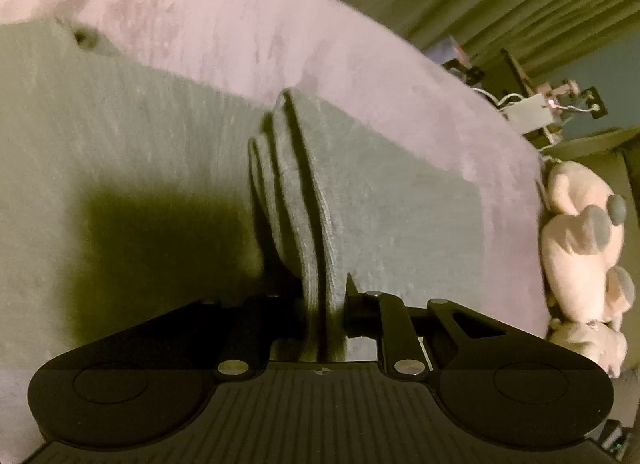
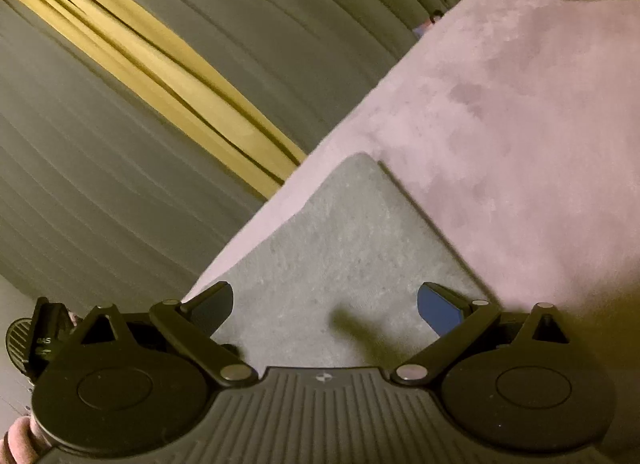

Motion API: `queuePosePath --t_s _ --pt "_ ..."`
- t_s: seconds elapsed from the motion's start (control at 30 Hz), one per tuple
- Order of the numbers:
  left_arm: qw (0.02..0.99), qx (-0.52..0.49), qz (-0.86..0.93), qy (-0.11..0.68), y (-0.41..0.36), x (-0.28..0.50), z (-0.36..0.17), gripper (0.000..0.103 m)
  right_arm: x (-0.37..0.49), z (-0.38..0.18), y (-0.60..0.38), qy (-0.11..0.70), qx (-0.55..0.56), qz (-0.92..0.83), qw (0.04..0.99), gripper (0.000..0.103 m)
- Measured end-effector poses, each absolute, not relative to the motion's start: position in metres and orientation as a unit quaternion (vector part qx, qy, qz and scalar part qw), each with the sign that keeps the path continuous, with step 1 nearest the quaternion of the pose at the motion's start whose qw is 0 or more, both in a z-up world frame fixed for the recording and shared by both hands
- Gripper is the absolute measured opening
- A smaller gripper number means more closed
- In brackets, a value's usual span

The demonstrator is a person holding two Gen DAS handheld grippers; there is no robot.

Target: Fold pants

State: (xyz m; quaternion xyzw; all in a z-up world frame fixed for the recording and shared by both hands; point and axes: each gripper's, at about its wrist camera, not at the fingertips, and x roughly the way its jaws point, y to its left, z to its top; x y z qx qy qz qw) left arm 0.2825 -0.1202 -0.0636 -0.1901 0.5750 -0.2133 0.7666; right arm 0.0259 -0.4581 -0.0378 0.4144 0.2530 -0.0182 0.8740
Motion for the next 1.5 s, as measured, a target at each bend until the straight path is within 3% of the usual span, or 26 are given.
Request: queuePosePath --t_s 0.27,0.6,0.7,0.77,0.83,1.0,1.1,1.13,1.17,1.23,1.33,1.43,1.5 --pt "0.780 -0.167 -0.192 0.572 -0.091 0.289 -0.054 0.018 0.024 -0.032 -0.455 0.238 0.406 -0.001 0.882 0.099" --pt "0.796 -0.174 -0.145 0.561 -0.053 0.295 -0.054 0.019 0.031 -0.036 -0.450 0.281 0.402 -0.016 0.871 0.099" --pt "0.798 -0.176 -0.131 0.561 -0.049 0.291 -0.055 0.032 0.039 -0.038 -0.440 0.317 0.370 -0.026 0.873 0.099" --pt "0.803 -0.164 -0.137 0.557 -0.048 0.282 -0.053 0.050 0.042 -0.041 -0.438 0.330 0.363 -0.030 0.871 0.099" --pt "0.802 -0.145 -0.151 0.559 -0.049 0.269 -0.051 0.062 0.042 -0.043 -0.439 0.335 0.370 -0.025 0.866 0.099" --pt "0.778 -0.174 -0.170 0.579 -0.027 0.231 -0.060 0.074 0.043 -0.039 -0.439 0.328 0.368 -0.016 0.870 0.099" --pt "0.770 -0.182 -0.173 0.586 -0.022 0.214 -0.072 0.069 0.040 -0.035 -0.441 0.311 0.381 -0.003 0.871 0.097" --pt "0.779 -0.172 -0.173 0.578 -0.023 0.209 -0.072 0.059 0.039 -0.034 -0.441 0.300 0.383 0.004 0.874 0.085" --pt "0.787 -0.157 -0.167 0.573 -0.025 0.206 -0.071 0.041 0.036 -0.031 -0.441 0.289 0.385 0.011 0.876 0.066" --pt "0.790 -0.142 -0.149 0.577 -0.022 0.207 -0.068 0.020 0.030 -0.027 -0.442 0.285 0.392 0.011 0.875 0.044" --pt "0.785 -0.183 -0.148 0.573 -0.003 0.208 -0.063 0.016 0.025 -0.023 -0.434 0.312 0.402 0.020 0.861 0.039" --pt "0.791 -0.182 -0.147 0.566 0.007 0.204 -0.059 0.015 0.033 -0.028 -0.405 0.420 0.335 -0.001 0.843 0.038" --pt "0.792 -0.180 -0.144 0.565 0.011 0.200 -0.058 0.015 0.032 -0.022 -0.388 0.433 0.275 -0.006 0.859 0.038"
